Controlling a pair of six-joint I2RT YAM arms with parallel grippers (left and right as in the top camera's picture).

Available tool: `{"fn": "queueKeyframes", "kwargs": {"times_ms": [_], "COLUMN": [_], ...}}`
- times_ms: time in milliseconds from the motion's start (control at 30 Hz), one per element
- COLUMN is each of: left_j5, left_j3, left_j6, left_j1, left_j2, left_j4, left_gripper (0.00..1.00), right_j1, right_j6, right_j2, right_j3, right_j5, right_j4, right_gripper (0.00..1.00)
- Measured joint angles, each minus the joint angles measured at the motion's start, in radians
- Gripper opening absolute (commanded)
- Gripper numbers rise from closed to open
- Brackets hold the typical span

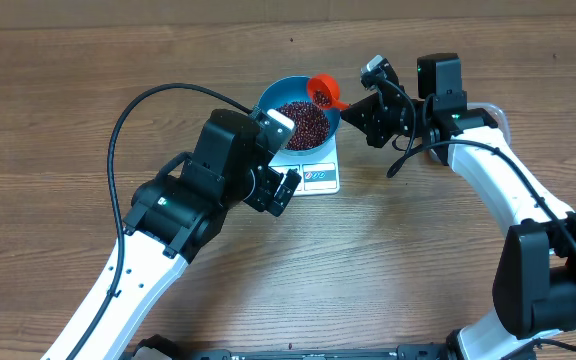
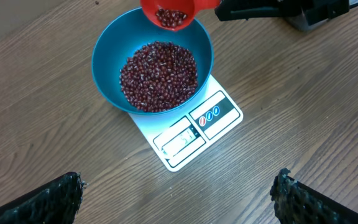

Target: Scoop item into bowl and weigh 150g on scale

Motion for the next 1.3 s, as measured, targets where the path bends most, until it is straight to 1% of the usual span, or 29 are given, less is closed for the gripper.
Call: {"fn": "queueKeyframes", "kwargs": {"times_ms": [833, 967, 1133, 1300], "left_j5": [0.000, 0.000, 0.000, 0.000], "left_j3": [0.000, 0.000, 0.000, 0.000], "left_j6": [0.000, 0.000, 0.000, 0.000], "left_j1": [0.000, 0.000, 0.000, 0.000], "left_j2": [0.000, 0.000, 0.000, 0.000], "left_j4": [0.000, 0.000, 0.000, 0.000], "left_gripper": [1.00, 1.00, 1.00, 1.00], "right_j1": [0.003, 0.040, 0.132, 0.144], "right_j6": [0.000, 0.000, 0.000, 0.022], "right_j2": [0.000, 0.000, 0.000, 0.000], "right_j3": [0.000, 0.000, 0.000, 0.000], "right_j5": [0.000, 0.016, 0.103, 0.166], "right_j4": [-0.011, -0.012, -0.022, -0.039], "right_gripper": [0.04, 0.04, 0.04, 0.04]}}
